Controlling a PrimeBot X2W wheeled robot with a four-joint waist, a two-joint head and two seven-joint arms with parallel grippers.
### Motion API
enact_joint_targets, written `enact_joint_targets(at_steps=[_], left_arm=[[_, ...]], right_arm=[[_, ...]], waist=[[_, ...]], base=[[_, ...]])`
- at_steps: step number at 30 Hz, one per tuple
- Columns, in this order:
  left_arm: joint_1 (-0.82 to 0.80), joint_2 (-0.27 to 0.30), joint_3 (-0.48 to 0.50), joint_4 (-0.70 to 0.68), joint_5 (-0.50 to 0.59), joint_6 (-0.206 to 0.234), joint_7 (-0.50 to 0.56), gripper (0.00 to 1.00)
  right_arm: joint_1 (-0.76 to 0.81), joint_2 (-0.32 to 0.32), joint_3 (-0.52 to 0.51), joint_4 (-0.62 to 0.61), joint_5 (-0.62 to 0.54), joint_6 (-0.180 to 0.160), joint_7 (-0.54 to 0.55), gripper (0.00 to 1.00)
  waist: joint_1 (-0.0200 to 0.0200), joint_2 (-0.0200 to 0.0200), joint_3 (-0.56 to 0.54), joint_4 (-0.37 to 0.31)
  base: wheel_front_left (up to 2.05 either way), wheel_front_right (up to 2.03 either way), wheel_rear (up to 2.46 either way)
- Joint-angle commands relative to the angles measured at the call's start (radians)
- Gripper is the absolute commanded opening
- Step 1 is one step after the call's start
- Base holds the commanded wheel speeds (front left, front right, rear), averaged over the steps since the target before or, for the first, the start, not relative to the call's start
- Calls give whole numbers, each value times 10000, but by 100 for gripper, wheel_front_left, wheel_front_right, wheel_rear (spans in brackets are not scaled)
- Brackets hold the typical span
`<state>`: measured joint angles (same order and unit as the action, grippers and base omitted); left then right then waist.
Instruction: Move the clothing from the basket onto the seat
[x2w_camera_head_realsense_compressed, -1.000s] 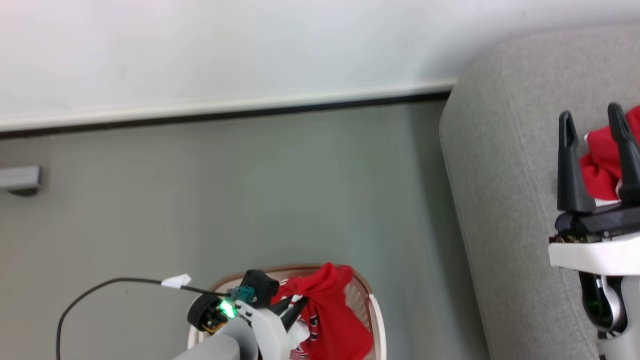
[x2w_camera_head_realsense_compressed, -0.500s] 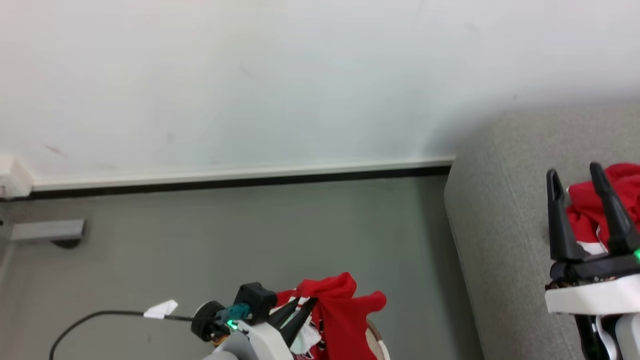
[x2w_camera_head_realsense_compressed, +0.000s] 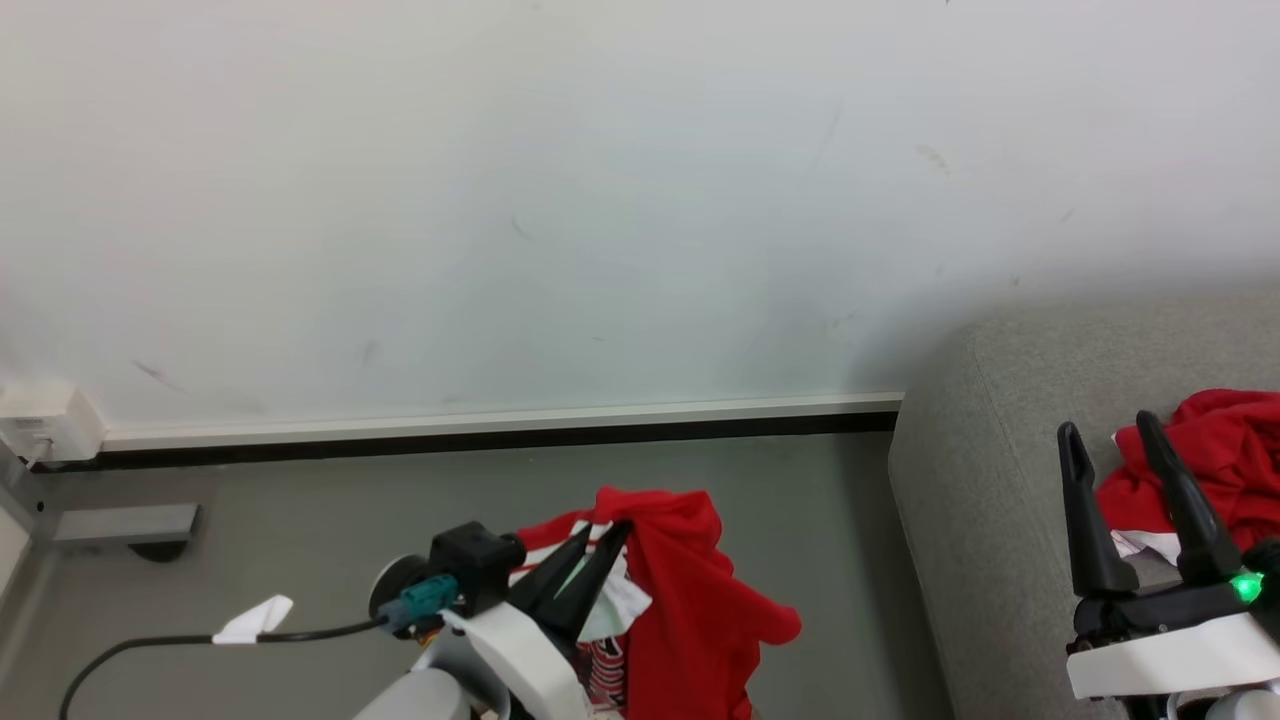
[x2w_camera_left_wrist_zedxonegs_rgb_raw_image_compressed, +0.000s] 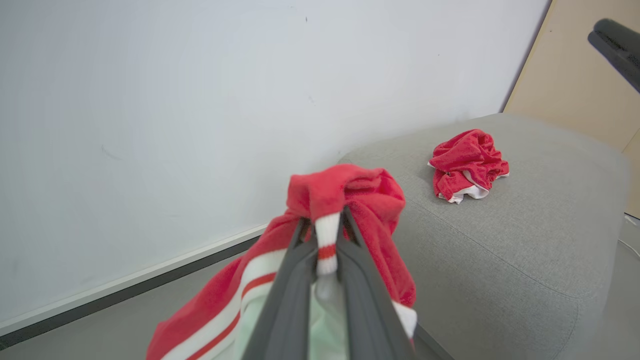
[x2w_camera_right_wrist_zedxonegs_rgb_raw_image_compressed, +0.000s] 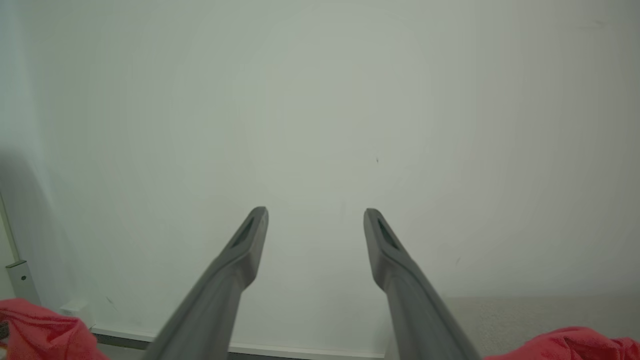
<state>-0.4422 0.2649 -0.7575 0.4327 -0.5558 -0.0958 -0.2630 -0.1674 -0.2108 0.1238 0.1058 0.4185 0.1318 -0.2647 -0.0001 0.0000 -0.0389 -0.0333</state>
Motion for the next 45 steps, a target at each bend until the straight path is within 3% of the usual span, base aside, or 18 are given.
enact_joint_targets(at_steps=[1, 15, 27, 37, 45], left_arm=[[49, 71, 132, -229, 168, 67, -23, 0], [-688, 499, 957, -2178, -87, 413, 223, 0], [-681, 781, 1046, -3039, -102, 708, 495, 0], [-550, 646, 841, -3090, -118, 667, 426, 0], [-644, 315, 398, -2898, 31, 470, 381, 0]], right_arm=[[190, 43, 28, 91, 60, -23, 11, 100], [490, 239, 366, 399, 268, -23, 11, 100], [272, 104, 984, 495, 435, -23, 11, 100], [-297, -46, 3131, 880, 643, -23, 11, 100], [-1183, -23, 4570, 1680, 678, -23, 11, 100]], waist=[[1, 0, -61, -3], [1, 0, -239, -31], [1, 0, -112, -86], [1, 0, 37, 41], [1, 0, 84, 520]], base=[[0, 0, 0], [0, 0, 0], [0, 0, 0], [0, 0, 0], [0, 0, 0]])
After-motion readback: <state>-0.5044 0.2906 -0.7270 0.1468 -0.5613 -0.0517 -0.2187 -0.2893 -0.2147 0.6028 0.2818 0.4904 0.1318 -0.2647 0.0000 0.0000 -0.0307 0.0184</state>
